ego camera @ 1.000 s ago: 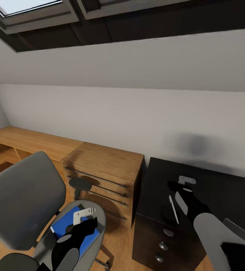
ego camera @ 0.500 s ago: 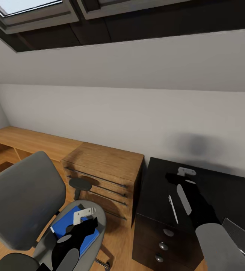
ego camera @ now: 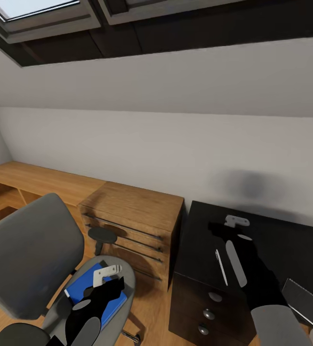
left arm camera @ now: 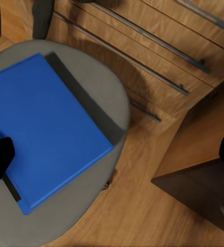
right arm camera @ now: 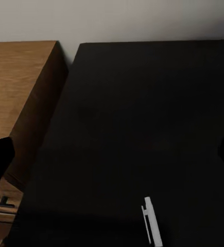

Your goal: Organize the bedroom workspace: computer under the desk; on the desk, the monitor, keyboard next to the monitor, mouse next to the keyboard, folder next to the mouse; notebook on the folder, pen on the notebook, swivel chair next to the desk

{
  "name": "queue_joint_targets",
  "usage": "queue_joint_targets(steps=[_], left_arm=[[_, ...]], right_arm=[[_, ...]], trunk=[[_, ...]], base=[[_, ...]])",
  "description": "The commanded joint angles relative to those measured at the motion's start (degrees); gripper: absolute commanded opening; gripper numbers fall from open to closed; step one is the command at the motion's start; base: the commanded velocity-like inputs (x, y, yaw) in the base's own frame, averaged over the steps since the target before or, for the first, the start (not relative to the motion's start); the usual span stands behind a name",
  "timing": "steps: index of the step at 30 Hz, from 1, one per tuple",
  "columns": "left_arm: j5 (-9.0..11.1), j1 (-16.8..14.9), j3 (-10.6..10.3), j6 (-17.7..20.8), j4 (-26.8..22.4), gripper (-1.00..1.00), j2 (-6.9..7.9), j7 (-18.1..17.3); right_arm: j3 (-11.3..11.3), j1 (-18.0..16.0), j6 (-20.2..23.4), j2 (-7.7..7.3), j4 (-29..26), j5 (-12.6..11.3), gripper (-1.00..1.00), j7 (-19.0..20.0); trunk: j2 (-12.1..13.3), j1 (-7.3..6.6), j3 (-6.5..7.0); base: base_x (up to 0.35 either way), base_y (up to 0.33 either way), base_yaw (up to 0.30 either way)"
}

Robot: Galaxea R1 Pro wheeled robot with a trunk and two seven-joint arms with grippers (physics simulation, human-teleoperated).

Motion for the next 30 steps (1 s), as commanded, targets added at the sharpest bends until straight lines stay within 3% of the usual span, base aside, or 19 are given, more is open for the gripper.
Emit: queue_joint_targets(steps=[1, 7, 23, 30], left_arm=[[0.4, -0.06, -0.12, 0.12, -0.08, 1.0, 0.06, 0.49], [0.34, -0.04, -0.12, 0.11, 0.0, 1.0, -0.01, 0.65], [0.28, -0.08, -0.12, 0.11, -0.01, 1.0, 0.06, 0.67], [0.22, -0.05, 0.05, 0.1, -0.05, 1.0, 0.09, 0.67]], right_arm=[[-0.03, -0.01, 0.16, 0.17, -0.15, -0.6, 1.0, -0.42], [-0.12, 0.12, 0.26, 2.21, -2.13, -0.4, 1.0, -0.59], [-0.12, 0.13, 0.12, 2.36, -2.27, -0.26, 1.0, -0.6], [-0.12, 0.13, 0.11, 2.36, -2.27, -0.21, 1.0, -0.6]], trunk=[[-0.05, 0.0, -0.07], [1.96, -1.09, 0.76], [8.37, -4.61, 3.27], [11.18, -6.15, 4.5]], base=[[0.0, 0.0, 0.0], [-0.024, 0.0, 0.109], [-0.293, 0.0, 0.245], [-0.066, 0.0, 0.049]])
